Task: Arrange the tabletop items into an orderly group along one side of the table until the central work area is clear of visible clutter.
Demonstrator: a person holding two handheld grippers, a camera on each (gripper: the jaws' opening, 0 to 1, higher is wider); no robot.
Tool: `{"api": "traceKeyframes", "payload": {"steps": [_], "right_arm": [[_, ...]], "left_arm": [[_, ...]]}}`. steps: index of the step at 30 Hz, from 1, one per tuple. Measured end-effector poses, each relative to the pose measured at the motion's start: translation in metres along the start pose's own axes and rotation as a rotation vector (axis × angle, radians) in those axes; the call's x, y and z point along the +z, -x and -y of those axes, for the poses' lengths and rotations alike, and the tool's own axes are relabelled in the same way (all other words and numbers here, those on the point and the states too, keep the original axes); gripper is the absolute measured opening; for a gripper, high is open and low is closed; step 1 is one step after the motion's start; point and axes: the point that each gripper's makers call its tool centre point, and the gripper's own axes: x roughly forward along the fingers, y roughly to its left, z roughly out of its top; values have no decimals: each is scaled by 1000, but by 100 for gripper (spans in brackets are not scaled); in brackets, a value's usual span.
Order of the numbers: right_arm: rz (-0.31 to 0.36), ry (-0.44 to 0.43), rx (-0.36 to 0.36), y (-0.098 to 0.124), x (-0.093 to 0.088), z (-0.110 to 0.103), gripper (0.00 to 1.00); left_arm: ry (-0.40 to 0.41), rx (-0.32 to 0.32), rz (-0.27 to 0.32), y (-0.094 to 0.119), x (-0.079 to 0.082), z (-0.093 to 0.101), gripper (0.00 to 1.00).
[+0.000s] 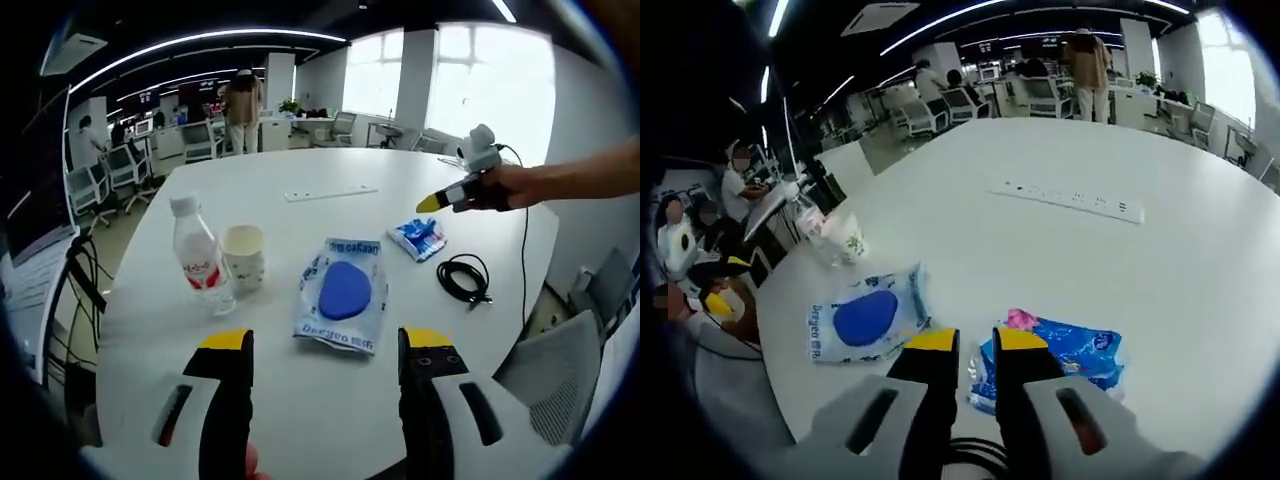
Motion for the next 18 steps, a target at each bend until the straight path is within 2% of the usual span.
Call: {"api": "traceKeyframes", "payload": {"steps": [10, 18], "right_arm": [[-48, 112, 81, -30, 10, -40, 13], [-94, 150, 105, -56, 6, -36, 16]], "left_arm": [[13, 13, 7, 2, 0, -10, 58], [28, 30, 12, 4, -2, -18, 58]]}}
